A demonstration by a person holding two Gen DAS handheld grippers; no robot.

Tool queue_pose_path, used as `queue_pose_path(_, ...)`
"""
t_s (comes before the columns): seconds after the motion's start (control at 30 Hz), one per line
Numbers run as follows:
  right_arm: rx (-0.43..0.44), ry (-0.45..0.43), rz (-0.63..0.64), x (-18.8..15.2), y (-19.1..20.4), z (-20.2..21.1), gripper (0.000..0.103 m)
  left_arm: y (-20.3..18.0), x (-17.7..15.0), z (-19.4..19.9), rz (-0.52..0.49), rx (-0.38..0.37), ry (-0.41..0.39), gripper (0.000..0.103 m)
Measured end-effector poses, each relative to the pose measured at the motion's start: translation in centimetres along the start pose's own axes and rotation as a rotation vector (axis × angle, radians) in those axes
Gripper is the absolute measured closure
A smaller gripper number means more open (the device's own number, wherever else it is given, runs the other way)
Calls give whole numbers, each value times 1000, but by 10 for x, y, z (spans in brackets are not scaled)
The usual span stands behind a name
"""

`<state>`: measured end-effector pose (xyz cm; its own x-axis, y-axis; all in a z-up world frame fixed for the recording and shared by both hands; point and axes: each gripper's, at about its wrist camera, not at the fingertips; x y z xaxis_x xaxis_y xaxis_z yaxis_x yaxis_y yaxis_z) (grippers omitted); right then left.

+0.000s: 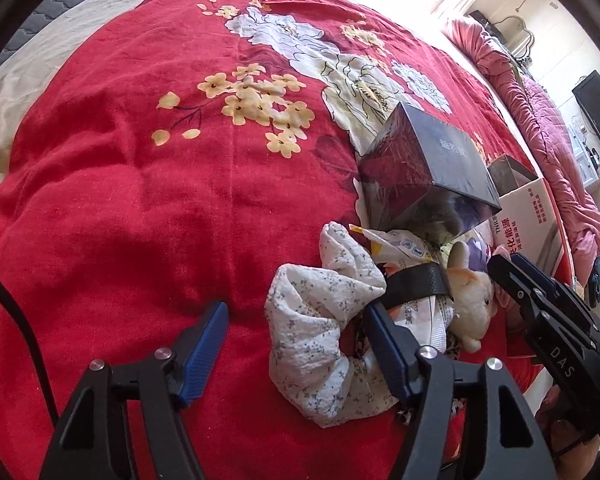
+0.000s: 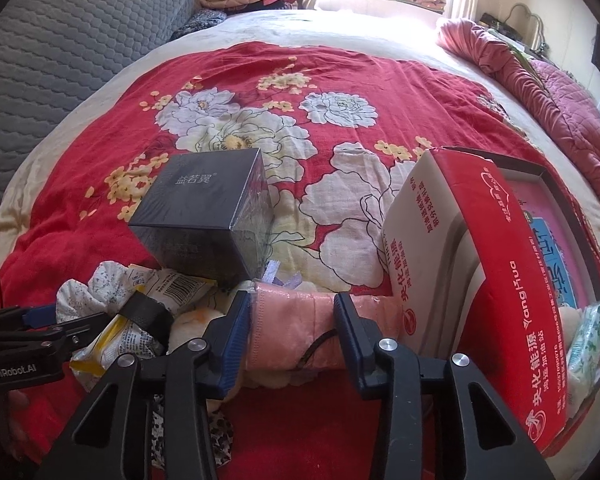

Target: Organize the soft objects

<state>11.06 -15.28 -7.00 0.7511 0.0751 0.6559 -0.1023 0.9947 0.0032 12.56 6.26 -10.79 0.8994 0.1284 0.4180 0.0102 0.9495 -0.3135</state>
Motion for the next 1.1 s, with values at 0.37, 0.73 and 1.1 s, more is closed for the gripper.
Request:
queue_pose_path(0.37, 40, -49, -31, -2, -12, 30, 81, -3, 1, 6, 29, -97, -27, 90)
queue_pose_path(0.73, -28, -81, -35, -10, -41, 64, 86, -18, 4, 28, 4, -119, -66, 90)
queue_pose_path(1.1, -50, -24, 32, -19, -36, 45, 87, -21, 3, 30, 1, -123, -62, 90)
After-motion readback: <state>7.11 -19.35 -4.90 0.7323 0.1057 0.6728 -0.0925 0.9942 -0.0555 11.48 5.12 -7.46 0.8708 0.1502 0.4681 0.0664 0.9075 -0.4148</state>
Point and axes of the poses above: each gripper's, at about its wrist camera, not at the fingertips, and z roughly against the way its jaws point, y to its left, x to its top, and after that the axes turned 9 degrees about -y, right-handed
